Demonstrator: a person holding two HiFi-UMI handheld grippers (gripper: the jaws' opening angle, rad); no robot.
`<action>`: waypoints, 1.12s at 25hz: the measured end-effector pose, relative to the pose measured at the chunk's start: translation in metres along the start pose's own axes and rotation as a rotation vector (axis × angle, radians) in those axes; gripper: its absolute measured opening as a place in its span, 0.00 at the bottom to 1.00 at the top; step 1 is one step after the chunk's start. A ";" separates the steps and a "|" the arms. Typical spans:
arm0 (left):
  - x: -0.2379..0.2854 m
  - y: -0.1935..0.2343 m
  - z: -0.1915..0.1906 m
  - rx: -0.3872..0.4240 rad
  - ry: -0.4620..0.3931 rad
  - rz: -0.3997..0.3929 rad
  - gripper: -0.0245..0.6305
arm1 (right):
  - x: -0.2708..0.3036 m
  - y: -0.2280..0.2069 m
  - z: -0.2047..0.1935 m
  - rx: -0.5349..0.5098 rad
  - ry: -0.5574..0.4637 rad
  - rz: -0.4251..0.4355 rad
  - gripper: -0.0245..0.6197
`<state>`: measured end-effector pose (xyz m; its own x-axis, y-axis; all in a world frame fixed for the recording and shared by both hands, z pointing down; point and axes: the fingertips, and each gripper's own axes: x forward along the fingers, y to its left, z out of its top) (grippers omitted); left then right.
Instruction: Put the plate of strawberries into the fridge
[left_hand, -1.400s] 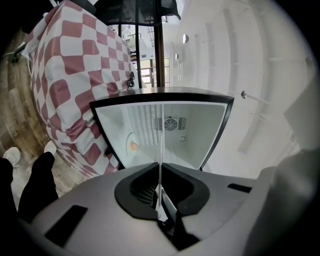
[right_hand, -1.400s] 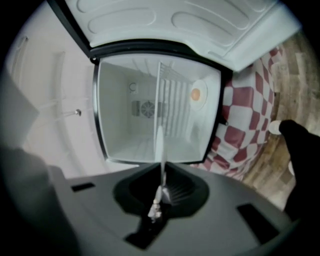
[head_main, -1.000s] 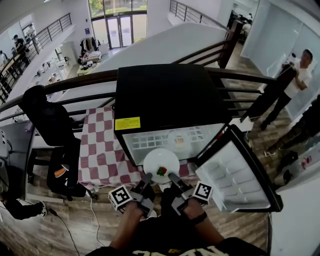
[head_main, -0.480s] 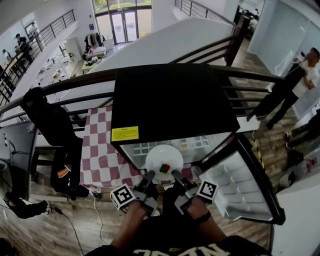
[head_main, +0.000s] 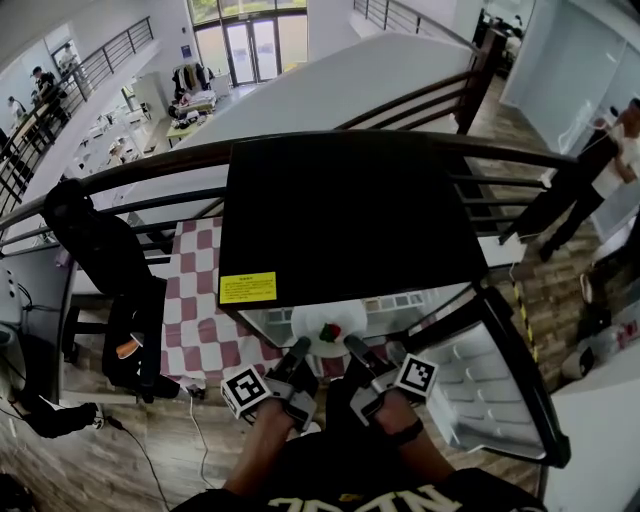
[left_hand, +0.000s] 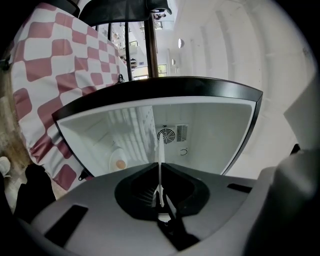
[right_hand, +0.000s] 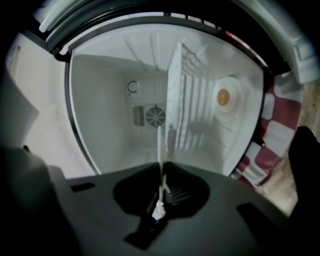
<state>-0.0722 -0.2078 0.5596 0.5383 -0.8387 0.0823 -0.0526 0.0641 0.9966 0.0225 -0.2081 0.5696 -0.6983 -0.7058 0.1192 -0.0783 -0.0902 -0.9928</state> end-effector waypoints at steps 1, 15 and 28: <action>0.002 0.000 0.002 0.001 -0.001 0.000 0.09 | 0.002 0.000 0.002 0.002 0.001 0.000 0.09; 0.024 0.009 0.013 -0.054 -0.021 0.016 0.09 | 0.019 -0.004 0.020 0.031 0.005 -0.010 0.09; 0.036 0.011 0.020 -0.076 -0.042 0.011 0.09 | 0.029 -0.004 0.030 0.050 0.005 0.000 0.09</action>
<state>-0.0707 -0.2482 0.5734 0.5025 -0.8594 0.0948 0.0060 0.1131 0.9936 0.0238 -0.2497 0.5777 -0.7018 -0.7024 0.1189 -0.0424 -0.1255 -0.9912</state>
